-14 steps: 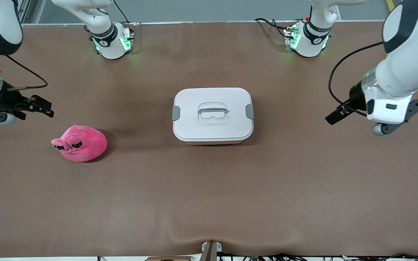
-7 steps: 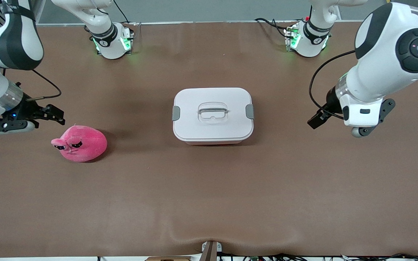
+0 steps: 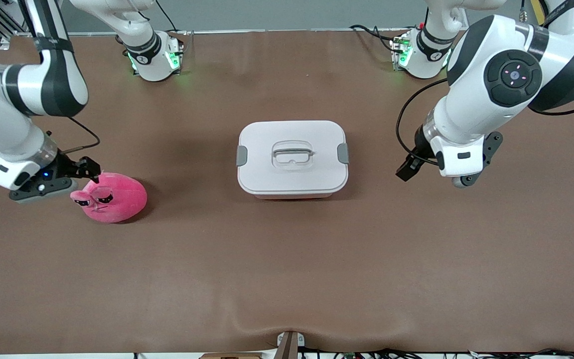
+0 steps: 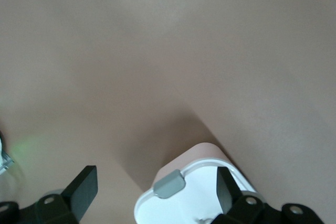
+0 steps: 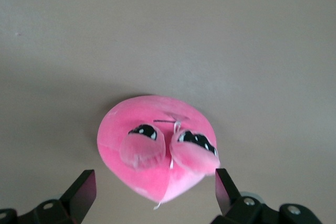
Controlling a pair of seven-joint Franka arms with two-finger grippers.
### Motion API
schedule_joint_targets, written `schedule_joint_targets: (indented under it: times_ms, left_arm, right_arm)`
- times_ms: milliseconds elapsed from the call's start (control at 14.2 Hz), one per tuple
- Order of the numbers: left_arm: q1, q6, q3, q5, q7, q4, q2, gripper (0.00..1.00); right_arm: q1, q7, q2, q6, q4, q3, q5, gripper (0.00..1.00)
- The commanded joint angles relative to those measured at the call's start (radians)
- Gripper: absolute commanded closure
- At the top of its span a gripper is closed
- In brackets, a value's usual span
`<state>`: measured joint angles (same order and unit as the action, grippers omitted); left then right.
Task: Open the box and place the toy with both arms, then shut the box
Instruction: 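Reach the right gripper to the pink toy while the left gripper reaches the lid, then grasp the lid handle with the left gripper while the right gripper grasps the toy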
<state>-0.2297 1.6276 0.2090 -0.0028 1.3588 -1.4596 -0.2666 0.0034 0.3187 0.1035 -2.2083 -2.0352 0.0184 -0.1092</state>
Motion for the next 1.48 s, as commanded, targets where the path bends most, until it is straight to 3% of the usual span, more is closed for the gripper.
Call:
schedule_joint_targets:
  times_ms: [0,1406]
  left_arm:
    - [-0.055,0.040,-0.002,-0.002,0.115,0.025,-0.035,0.00]
    - [-0.276,0.253,-0.003,0.004,0.632,0.027,-0.193,0.00]
  right_arm:
    - [0.010,0.081,0.044,-0.018,0.004,0.001,-0.024,0.00]
    - [0.038,0.120,0.117,-0.071,-0.039,0.001,-0.029,0.00]
